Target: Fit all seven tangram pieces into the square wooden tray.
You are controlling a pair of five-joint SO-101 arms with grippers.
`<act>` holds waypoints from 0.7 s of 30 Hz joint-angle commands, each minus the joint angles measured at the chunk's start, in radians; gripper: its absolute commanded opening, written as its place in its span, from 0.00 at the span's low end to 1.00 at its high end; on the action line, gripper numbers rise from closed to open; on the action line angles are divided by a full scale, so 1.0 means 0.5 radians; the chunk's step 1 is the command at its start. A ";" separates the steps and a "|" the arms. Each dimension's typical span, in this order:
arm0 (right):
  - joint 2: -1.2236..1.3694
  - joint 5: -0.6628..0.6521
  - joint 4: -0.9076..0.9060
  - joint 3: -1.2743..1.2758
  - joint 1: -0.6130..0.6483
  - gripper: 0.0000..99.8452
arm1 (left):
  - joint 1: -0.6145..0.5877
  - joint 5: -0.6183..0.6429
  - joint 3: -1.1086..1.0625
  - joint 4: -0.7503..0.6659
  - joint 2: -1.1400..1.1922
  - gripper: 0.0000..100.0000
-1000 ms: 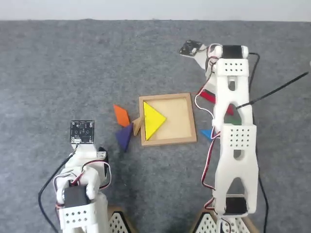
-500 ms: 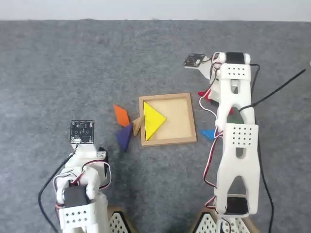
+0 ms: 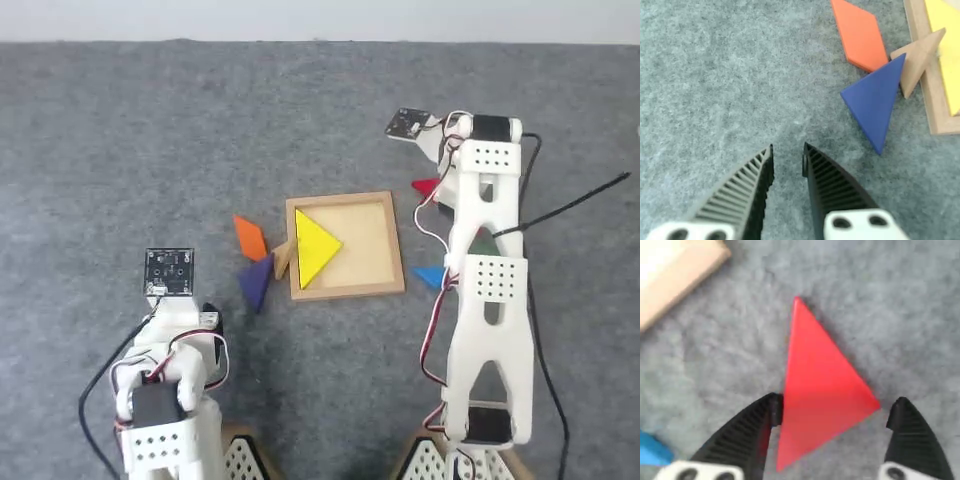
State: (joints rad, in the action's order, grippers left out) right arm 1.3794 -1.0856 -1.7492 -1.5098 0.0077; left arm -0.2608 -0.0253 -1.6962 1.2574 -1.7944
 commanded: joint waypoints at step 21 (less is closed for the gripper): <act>0.176 0.034 -0.097 -0.334 -0.023 0.07 | -0.012 -0.003 0.026 0.006 -0.040 0.09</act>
State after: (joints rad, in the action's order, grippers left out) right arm 1.4561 -1.0948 -1.7584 -1.6571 -0.0061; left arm -0.2608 -0.0253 -1.6962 1.2574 -1.7944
